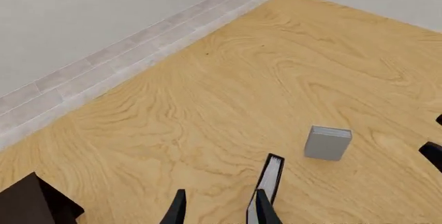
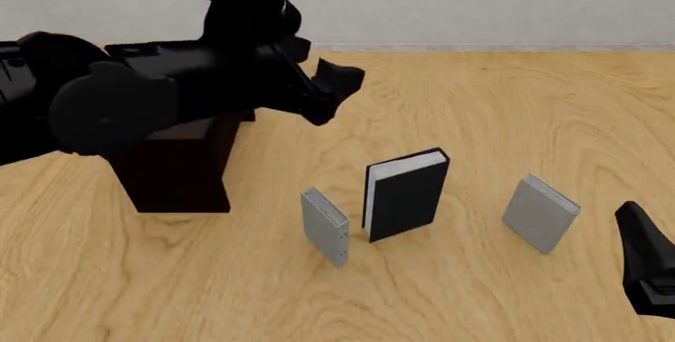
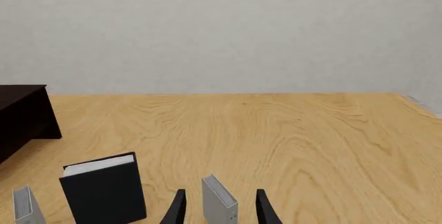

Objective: Pick up the book in the middle and place it on the cabinet shelf.

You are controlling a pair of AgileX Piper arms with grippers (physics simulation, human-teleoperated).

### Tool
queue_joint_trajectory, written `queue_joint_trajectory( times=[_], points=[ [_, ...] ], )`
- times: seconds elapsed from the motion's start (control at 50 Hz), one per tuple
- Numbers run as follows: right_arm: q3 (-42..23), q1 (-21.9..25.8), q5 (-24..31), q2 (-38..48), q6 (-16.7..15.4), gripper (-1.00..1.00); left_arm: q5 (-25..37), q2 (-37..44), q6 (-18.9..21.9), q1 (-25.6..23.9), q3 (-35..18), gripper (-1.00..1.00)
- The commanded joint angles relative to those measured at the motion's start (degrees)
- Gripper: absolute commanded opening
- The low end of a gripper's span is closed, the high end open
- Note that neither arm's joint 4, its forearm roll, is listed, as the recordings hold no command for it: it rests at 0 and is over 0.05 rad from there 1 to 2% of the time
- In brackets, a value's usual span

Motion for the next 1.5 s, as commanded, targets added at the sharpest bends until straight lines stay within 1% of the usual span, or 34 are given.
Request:
queue_joint_trajectory(
  times=[0.02, 0.04, 0.08, 0.1, 0.12, 0.18, 0.22, 0.24, 0.28, 0.3, 0.32, 0.34, 0.36, 0.4, 0.46, 0.56, 0.64, 0.86, 0.88, 0.94, 0.96, 0.98, 1.0, 1.02, 1.06, 1.22, 1.32, 1.34, 1.36, 1.38, 1.5],
  points=[
    [0.01, -0.01, -0.01, 0.01, 0.0, 1.0, 6.1, 3.61, -1.99, -2.02, -6.16, 1.0],
    [0.01, 0.0, -0.01, 0.0, 0.01, 1.0, 6.22, 4.31, -0.09, -1.78, -6.52, 1.0],
    [0.0, 0.0, -0.01, 0.0, -0.01, 1.0, 6.41, 4.73, -1.72, -2.48, -6.74, 1.0],
    [0.01, 0.0, -0.01, 0.01, 0.0, 1.0, 6.25, 5.09, -0.88, -2.07, -7.02, 1.0],
    [0.01, -0.01, -0.02, 0.02, 0.01, 1.0, 6.46, 5.66, -1.71, -1.97, -7.55, 1.0],
    [0.01, -0.01, -0.02, 0.01, 0.02, 1.0, 6.72, 6.22, -1.25, -2.42, -7.63, 1.0],
    [0.01, 0.0, -0.01, 0.01, 0.0, 1.0, 7.44, 6.84, -1.78, -2.99, -8.03, 1.0],
    [0.01, -0.01, -0.01, -0.01, 0.01, 1.0, 7.78, 7.27, -1.16, -3.15, -8.3, 1.0],
    [0.01, -0.01, -0.02, 0.01, 0.01, 1.0, 8.46, 8.41, -1.99, -3.06, -9.08, 1.0],
    [0.01, 0.0, -0.02, 0.02, 0.0, 1.0, 8.87, 9.2, -1.11, -2.88, -9.6, 1.0],
    [0.01, -0.02, -0.01, 0.0, 0.01, 1.0, 9.54, 9.43, -2.39, -3.67, -9.82, 1.0],
    [0.01, -0.02, -0.01, 0.0, 0.01, 1.0, 9.55, 9.43, -2.39, -3.67, -9.82, 1.0],
    [0.01, 0.0, -0.01, 0.0, 0.02, 1.0, 10.13, 10.19, -1.24, -3.54, -10.46, 1.0],
    [0.01, 0.0, -0.02, 0.02, 0.0, 1.0, 10.57, 10.81, -2.14, -3.81, -10.89, 1.0],
    [0.01, 0.01, -0.02, 0.02, 0.03, 1.0, 11.29, 12.21, -1.82, -3.55, -11.7, 1.0],
    [0.01, -0.02, -0.01, 0.0, 0.02, 1.0, 13.11, 13.53, -3.33, -4.53, -13.23, 1.0],
    [0.01, -0.01, -0.01, 0.01, 0.01, 1.0, 13.75, 14.66, -3.62, -4.45, -14.46, 1.0],
    [0.01, -0.01, -0.01, 0.0, 0.01, 1.0, 15.03, 16.83, -4.46, -5.54, -15.73, 1.0],
    [0.01, 0.0, -0.01, 0.01, 0.0, 1.0, 15.5, 17.52, -5.04, -5.87, -16.17, 1.0],
    [0.01, -0.01, -0.01, 0.01, 0.0, 1.0, 15.66, 18.06, -4.86, -5.76, -16.75, 1.0],
    [0.01, -0.01, -0.01, 0.01, 0.01, 1.0, 15.98, 18.92, -2.77, -5.45, -17.37, 1.0],
    [0.01, -0.02, -0.01, 0.0, 0.01, 1.0, 15.87, 18.91, -1.75, -5.48, -17.32, 1.0],
    [0.01, 0.0, -0.01, 0.01, 0.02, 1.0, 15.72, 18.57, -5.58, -6.15, -17.27, 1.0],
    [0.01, 0.01, -0.02, 0.03, 0.01, 1.0, 16.15, 19.68, -3.21, -5.61, -18.11, 1.0],
    [0.01, 0.01, -0.02, 0.01, 0.01, 1.0, 15.88, 20.05, -4.33, -5.84, -18.37, 1.0],
    [0.01, 0.01, -0.02, 0.01, -0.02, 1.0, 14.71, 22.14, -5.36, -6.62, -18.3, 1.0],
    [0.01, -0.01, -0.01, -0.02, 0.01, 1.0, 14.42, 23.85, -5.38, -6.18, -19.24, 1.0],
    [0.01, 0.01, -0.01, 0.01, 0.01, 1.0, 14.29, 23.89, -5.38, -6.29, -19.1, 1.0],
    [0.01, -0.01, -0.02, 0.01, 0.03, 1.0, 13.96, 23.8, -6.42, -6.59, -18.86, 1.0],
    [0.01, 0.0, -0.01, 0.01, 0.0, 1.0, 13.88, 24.11, -6.07, -6.32, -19.12, 1.0],
    [0.01, -0.01, -0.01, 0.01, 0.01, 1.0, 12.27, 24.4, -7.07, -7.04, -17.95, 1.0]
  ],
)
